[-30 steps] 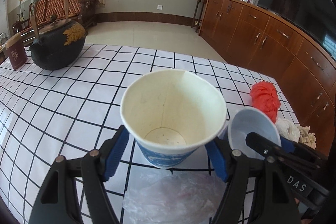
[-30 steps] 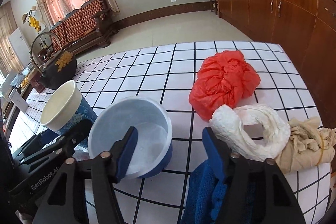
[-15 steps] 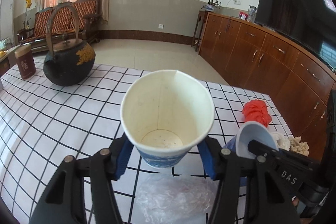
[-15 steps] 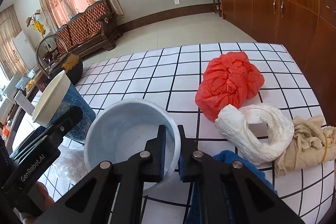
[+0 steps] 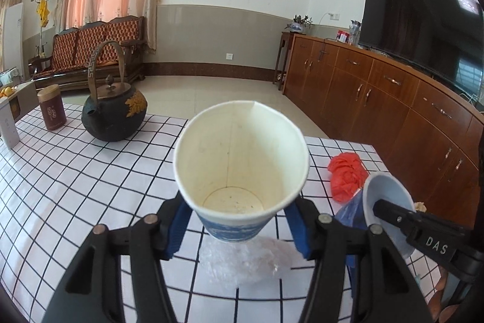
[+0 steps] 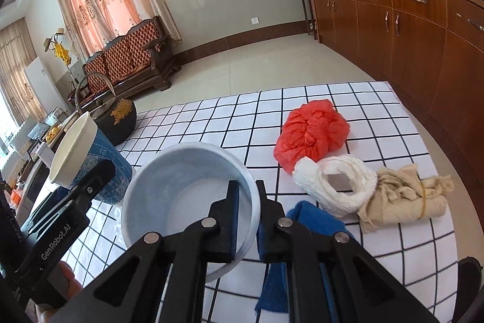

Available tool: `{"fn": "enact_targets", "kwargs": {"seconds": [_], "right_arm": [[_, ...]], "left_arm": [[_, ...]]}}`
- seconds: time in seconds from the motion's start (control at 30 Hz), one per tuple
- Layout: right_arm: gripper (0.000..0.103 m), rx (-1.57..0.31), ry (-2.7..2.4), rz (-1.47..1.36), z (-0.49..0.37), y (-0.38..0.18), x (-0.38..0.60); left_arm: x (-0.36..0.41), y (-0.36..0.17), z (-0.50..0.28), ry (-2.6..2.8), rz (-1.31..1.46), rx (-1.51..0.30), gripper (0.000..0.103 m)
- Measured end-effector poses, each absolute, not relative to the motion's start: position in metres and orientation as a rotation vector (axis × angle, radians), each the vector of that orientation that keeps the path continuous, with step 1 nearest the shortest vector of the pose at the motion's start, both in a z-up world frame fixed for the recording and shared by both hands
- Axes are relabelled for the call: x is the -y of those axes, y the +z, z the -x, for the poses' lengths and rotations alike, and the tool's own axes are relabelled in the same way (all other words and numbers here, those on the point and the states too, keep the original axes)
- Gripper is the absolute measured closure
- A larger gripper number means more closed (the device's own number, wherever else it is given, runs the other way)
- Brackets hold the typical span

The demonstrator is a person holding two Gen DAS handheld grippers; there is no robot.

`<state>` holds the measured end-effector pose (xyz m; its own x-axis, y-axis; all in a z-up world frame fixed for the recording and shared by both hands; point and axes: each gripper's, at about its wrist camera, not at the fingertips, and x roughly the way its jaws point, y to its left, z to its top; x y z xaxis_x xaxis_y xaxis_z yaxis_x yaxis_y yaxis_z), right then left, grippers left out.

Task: Collect trash
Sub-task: 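Carry the paper cup and blue bowl over the black bin with both tools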

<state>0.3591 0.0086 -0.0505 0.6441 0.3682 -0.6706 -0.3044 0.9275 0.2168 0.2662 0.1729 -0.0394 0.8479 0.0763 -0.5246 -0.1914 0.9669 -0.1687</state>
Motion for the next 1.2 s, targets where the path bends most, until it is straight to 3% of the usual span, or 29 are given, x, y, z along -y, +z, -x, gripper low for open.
{"fn": "enact_targets", "kwargs": {"seconds": [0.6, 1.2], "right_arm": [[0.093, -0.771, 0.346, -0.119, -0.273, -0.035, 0.059], [0.093, -0.758, 0.21, -0.205, -0.218, -0.035, 0.168]], "left_arm": [[-0.13, -0.046, -0.213, 0.065, 0.194, -0.589, 0.044], [-0.041, -0.047, -0.18, -0.117, 0.169, -0.65, 0.044]]}}
